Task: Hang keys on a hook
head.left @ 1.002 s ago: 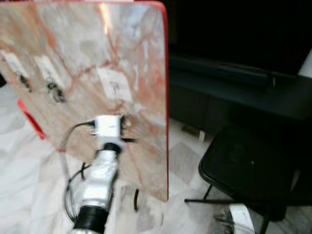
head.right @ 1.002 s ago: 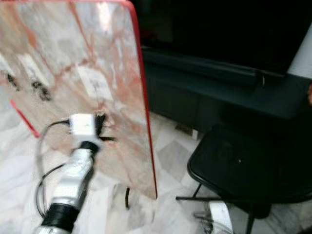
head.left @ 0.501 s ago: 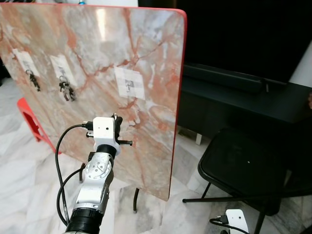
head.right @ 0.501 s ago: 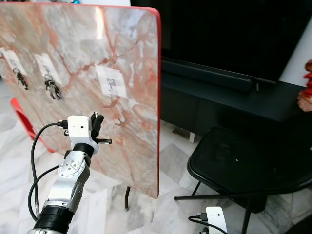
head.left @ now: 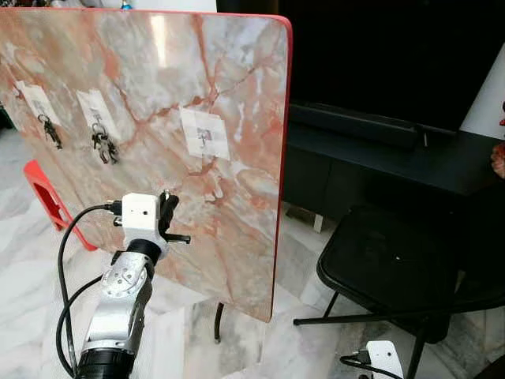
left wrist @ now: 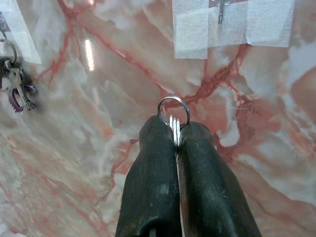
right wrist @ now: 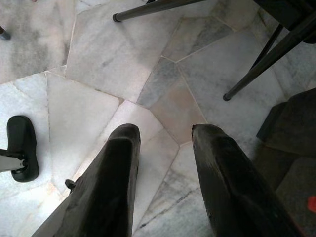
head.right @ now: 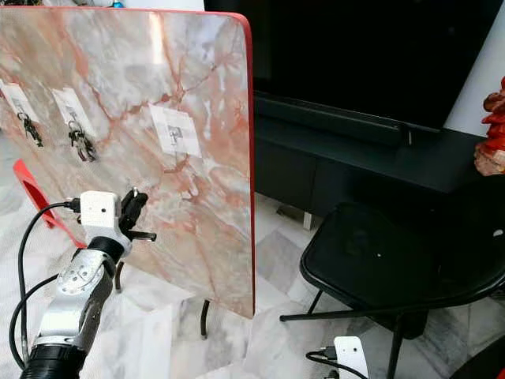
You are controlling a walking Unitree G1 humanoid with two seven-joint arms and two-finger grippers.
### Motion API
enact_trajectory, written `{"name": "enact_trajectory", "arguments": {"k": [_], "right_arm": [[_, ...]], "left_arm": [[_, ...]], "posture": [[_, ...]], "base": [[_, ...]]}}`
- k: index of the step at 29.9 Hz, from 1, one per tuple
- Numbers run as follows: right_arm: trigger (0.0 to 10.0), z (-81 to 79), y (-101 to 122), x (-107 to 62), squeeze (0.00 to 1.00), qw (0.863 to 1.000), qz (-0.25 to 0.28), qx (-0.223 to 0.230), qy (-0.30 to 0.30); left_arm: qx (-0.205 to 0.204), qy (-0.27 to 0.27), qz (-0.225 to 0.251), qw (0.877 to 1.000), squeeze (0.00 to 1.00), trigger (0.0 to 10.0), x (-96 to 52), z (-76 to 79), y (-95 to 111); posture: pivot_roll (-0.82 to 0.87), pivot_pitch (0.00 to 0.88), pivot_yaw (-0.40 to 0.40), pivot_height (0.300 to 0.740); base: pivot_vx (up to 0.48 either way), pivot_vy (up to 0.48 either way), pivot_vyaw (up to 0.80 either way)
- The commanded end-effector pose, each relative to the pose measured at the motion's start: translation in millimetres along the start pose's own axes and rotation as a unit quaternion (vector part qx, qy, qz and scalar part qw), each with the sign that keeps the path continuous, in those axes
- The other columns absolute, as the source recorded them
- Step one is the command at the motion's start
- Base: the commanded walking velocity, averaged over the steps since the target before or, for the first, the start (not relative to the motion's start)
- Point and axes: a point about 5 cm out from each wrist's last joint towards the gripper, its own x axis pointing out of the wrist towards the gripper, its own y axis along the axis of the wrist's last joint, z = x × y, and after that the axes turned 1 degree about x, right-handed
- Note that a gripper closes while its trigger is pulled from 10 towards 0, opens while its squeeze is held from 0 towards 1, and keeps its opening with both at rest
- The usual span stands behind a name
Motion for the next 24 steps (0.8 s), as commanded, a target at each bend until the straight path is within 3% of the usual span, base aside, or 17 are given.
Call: {"name": "enact_trajectory", "arguments": {"k": [1, 7, 12, 20, 24], "right_arm": [[10.0, -0.7, 1.6, 0.2, 0.00, 1.000, 0.002, 0.002, 0.002], [10.0, -0.2, 2.8, 0.2, 0.00, 1.000, 0.003, -0.022, 0.003], [10.0, -0.5, 2.3, 0.2, 0.00, 1.000, 0.002, -0.013, 0.005], [10.0, -0.1, 2.7, 0.2, 0.00, 1.000, 0.003, -0.006, 0.002], [10.0, -0.1, 2.7, 0.2, 0.00, 1.000, 0.003, -0.004, 0.002]], "left_arm": [[0.001, 0.003, 0.010, 1.000, 0.00, 10.0, 0.8, -0.4, 7.1], [-0.005, -0.007, 0.010, 1.000, 0.00, 10.0, 2.2, 2.3, 9.8], [-0.005, -0.008, 0.012, 1.000, 0.00, 10.0, 2.2, 1.5, 11.2], [-0.008, -0.013, 0.013, 1.000, 0.00, 10.0, 2.7, 4.9, 11.8], [-0.012, -0.060, 0.022, 0.998, 0.00, 10.0, -0.5, 15.8, 13.5]], "posture": [[-0.06, 0.000, 0.029, 0.723], [-0.06, 0.000, 0.029, 0.723], [-0.06, 0.000, 0.029, 0.723], [-0.06, 0.000, 0.027, 0.723], [-0.06, 0.000, 0.027, 0.723]], "base": [[0.000, 0.000, 0.00], [0.121, 0.000, 0.00], [0.257, 0.000, 0.67], [0.268, 0.000, 0.00], [0.067, 0.000, 0.00]]}}
